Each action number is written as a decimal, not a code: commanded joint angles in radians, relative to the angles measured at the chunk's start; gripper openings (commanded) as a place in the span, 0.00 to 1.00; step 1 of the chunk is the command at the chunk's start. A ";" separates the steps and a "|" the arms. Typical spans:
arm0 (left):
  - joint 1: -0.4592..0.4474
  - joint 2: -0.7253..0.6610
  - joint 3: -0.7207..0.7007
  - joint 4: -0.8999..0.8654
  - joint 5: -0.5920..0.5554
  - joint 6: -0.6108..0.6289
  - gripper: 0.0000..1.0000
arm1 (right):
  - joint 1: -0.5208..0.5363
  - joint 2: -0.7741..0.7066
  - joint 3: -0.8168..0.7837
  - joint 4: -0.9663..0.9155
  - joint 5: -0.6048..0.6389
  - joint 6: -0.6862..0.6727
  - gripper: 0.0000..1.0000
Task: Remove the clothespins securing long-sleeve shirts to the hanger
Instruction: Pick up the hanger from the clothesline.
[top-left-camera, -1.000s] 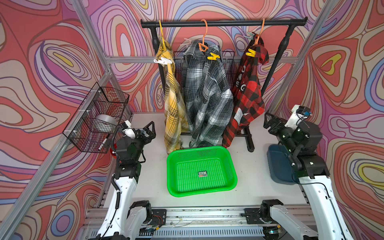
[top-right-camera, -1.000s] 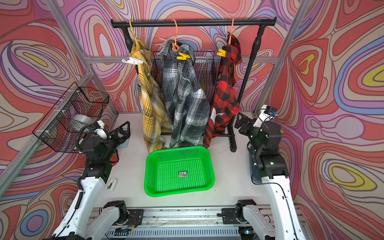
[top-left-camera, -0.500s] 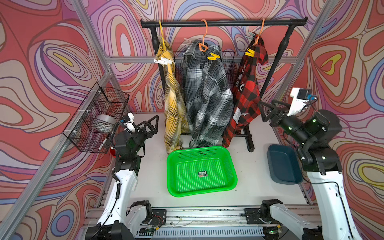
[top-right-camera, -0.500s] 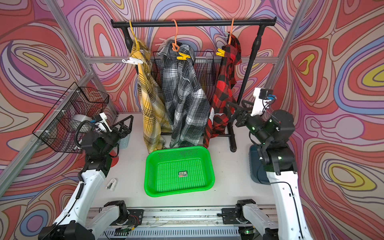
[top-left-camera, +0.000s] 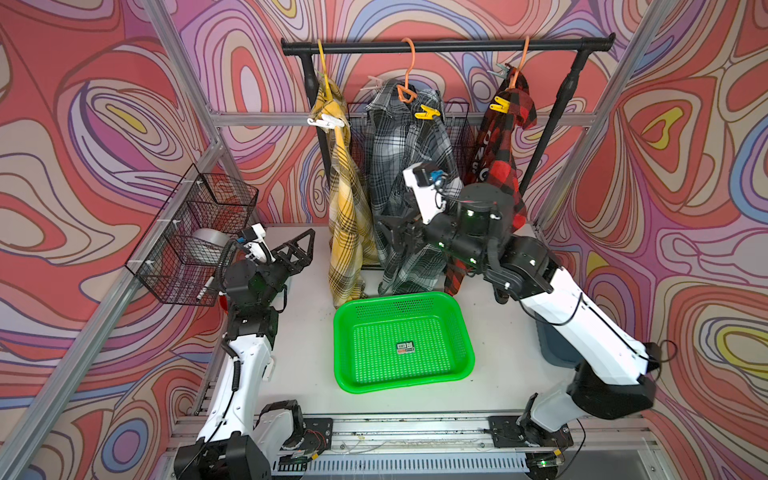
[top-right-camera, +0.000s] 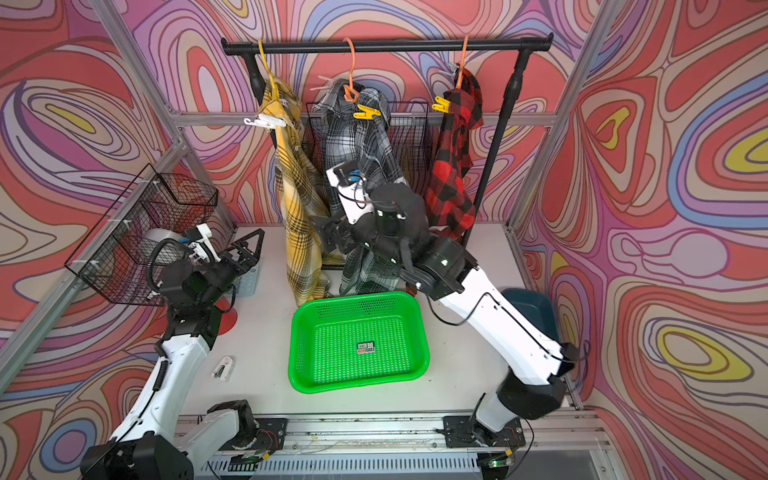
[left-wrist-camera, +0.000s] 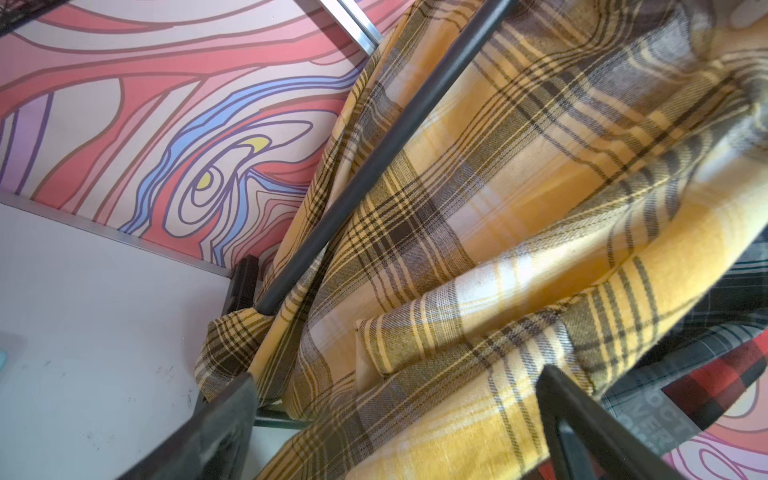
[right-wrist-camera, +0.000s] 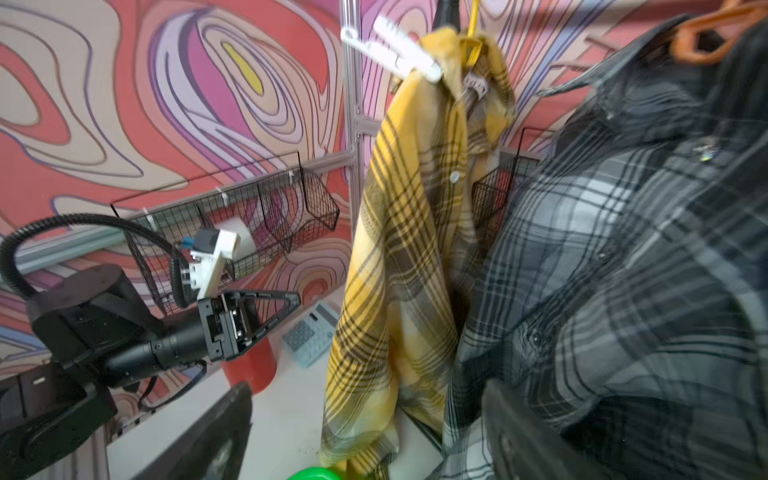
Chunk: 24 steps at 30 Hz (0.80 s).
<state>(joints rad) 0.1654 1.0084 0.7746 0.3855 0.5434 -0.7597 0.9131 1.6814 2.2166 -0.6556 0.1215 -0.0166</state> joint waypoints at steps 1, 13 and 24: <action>0.009 -0.011 0.051 -0.002 0.015 0.021 1.00 | 0.012 0.174 0.271 -0.228 0.067 0.006 0.99; -0.050 0.098 0.254 -0.119 0.029 0.151 0.96 | 0.011 0.347 0.443 -0.052 0.092 0.058 0.98; -0.253 0.352 0.503 -0.162 -0.053 0.215 0.92 | -0.004 0.297 0.337 -0.028 0.159 0.066 0.98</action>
<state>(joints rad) -0.0479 1.3167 1.2289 0.2249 0.5129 -0.5697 0.9176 2.0159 2.5866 -0.6949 0.2512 0.0353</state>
